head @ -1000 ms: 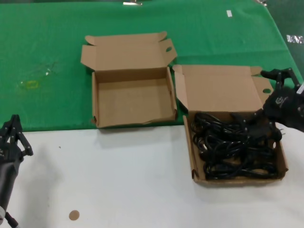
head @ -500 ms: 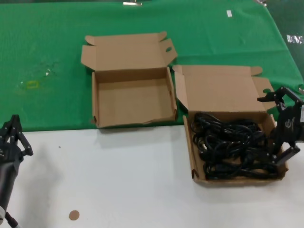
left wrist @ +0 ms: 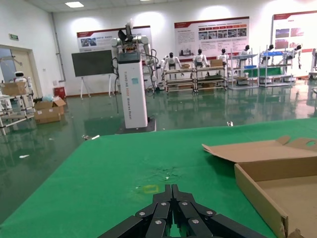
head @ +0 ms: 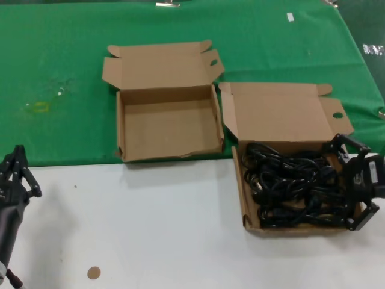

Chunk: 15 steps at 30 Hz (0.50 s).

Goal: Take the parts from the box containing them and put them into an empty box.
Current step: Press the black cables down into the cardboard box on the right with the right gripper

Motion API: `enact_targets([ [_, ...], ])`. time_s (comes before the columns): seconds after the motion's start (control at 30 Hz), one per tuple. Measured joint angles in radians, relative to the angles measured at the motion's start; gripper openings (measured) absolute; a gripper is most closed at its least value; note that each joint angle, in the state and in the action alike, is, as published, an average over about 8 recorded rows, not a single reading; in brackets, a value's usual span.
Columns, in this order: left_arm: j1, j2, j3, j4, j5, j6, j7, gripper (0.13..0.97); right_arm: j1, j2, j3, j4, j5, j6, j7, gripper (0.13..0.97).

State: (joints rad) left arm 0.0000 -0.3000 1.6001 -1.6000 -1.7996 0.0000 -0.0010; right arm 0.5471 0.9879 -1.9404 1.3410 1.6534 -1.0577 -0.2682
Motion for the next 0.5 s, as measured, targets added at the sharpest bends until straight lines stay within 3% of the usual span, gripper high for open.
enact_targets([
  [0.5, 0.0, 0.0, 0.0, 0.0, 0.0, 0.0, 0.0, 0.152, 0.09, -0.107, -0.034, -0.109, -0.085, 0.001, -0.088, 0.957],
])
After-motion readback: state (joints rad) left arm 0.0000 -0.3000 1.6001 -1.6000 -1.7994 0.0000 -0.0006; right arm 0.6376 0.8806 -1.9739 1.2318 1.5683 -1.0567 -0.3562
